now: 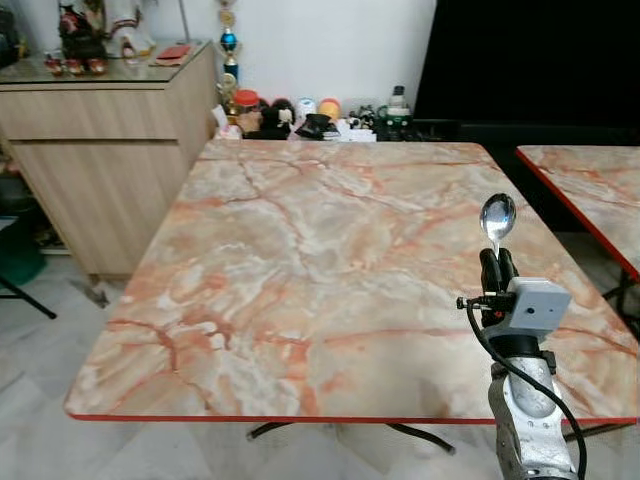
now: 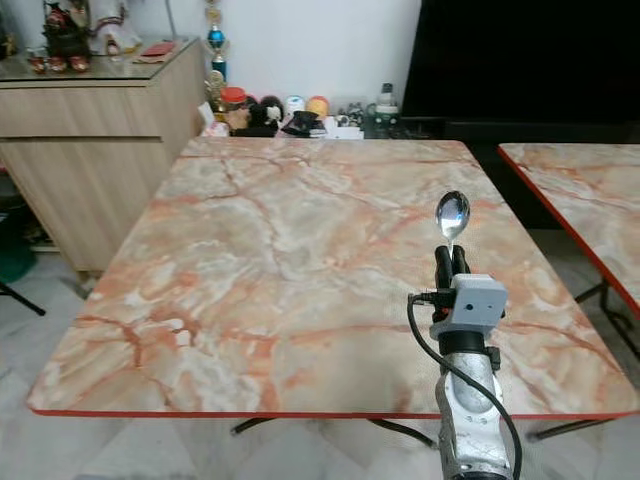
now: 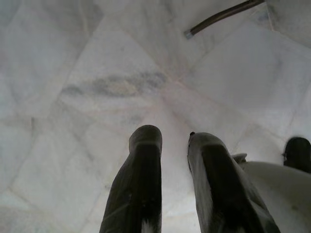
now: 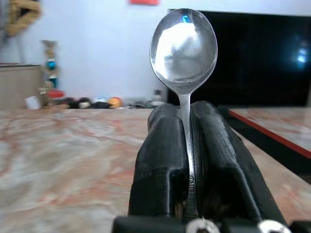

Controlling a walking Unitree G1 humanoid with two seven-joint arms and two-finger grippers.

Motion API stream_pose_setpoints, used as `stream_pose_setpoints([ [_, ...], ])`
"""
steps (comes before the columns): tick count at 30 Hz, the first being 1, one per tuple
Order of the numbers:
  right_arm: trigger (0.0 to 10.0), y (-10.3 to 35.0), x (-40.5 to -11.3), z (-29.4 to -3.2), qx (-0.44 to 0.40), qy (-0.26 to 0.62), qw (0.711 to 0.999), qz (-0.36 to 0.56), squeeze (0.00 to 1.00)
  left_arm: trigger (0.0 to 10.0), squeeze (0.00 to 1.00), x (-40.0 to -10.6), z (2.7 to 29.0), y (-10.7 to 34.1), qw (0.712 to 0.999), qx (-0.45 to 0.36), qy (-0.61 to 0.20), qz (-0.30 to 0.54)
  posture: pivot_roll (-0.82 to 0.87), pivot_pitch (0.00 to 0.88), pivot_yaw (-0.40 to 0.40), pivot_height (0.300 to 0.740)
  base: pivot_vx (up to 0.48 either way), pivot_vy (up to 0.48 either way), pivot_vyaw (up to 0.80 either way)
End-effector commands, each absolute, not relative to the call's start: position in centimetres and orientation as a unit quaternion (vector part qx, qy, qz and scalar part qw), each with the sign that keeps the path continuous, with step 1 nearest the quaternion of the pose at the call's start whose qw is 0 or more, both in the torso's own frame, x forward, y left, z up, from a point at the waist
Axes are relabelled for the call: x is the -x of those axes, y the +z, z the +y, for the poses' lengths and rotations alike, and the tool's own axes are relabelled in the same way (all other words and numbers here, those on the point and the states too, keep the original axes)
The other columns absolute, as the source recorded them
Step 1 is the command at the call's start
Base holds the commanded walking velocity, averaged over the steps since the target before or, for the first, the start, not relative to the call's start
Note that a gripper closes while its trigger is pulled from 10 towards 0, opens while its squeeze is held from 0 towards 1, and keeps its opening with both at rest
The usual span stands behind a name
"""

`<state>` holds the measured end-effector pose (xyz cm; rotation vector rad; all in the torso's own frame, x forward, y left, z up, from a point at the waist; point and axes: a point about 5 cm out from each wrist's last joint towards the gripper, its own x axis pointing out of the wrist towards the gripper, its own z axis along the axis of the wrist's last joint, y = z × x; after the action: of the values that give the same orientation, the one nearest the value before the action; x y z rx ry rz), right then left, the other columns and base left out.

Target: Setting the table

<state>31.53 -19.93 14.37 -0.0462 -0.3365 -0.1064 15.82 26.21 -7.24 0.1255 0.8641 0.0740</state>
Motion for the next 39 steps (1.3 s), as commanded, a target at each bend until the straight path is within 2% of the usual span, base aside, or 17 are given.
stream_pose_setpoints([
  [1, 10.0, 15.4, -31.5, -20.4, 0.020, -0.068, 0.981, -0.181, 0.00, 10.0, 0.00, -15.7, 25.9, -7.4, 0.905, -0.057, 0.038, 0.420, 0.02, 0.000, 0.002, 0.740, 0.000, -0.431, 0.00],
  [16, 10.0, 16.9, -31.9, -19.6, 0.042, -0.052, 0.980, -0.186, 0.00, 10.0, 0.00, -15.6, 26.4, -7.3, 0.904, -0.053, 0.058, 0.420, 0.02, 0.000, -0.003, 0.740, 0.000, -0.432, 0.00],
  [39, 10.0, 19.4, -31.9, -20.2, 0.067, -0.065, 0.972, -0.218, 0.00, 10.0, 0.00, -15.6, 26.1, -7.4, 0.905, -0.046, 0.061, 0.419, 0.00, 0.018, -0.004, 0.740, 0.000, -0.431, 0.00],
])
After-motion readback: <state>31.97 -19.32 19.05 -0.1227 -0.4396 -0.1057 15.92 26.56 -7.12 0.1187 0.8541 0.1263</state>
